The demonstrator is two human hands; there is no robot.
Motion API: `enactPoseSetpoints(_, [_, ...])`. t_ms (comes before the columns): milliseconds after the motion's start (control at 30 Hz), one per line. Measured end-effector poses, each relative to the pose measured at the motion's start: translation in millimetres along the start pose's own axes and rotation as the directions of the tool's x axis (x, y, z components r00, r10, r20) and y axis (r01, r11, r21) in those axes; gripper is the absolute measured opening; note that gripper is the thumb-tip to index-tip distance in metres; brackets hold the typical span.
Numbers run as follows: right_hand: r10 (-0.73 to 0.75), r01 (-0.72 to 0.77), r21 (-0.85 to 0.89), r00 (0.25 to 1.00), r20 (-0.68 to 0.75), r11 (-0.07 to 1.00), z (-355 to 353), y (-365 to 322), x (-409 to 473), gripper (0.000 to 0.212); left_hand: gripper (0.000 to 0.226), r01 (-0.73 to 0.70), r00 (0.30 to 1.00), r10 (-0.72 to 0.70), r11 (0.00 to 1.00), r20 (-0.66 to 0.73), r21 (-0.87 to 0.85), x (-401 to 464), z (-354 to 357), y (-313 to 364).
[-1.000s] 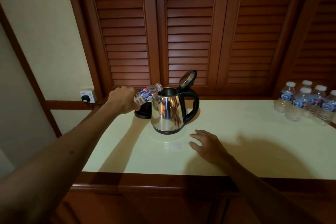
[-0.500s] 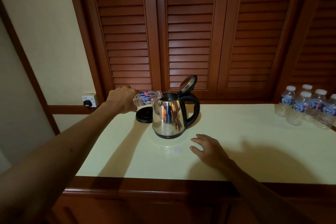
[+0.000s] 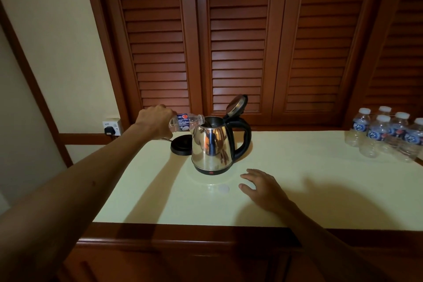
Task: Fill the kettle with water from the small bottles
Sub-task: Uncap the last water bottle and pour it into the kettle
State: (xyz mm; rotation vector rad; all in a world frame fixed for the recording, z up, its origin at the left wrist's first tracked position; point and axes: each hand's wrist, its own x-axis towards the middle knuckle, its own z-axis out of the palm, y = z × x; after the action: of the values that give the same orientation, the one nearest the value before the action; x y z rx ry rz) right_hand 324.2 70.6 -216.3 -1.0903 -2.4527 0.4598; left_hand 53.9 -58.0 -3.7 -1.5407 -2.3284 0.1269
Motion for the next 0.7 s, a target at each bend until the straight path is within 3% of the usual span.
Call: enactPoseSetpoints(700, [0.005,-0.005,0.008,1.0,0.003,1.0,2.8,3.6,2.6,0.051,0.072,-0.011,0.999,0.014,0.997,-0.037,0.082,7.0,-9.8,3.7])
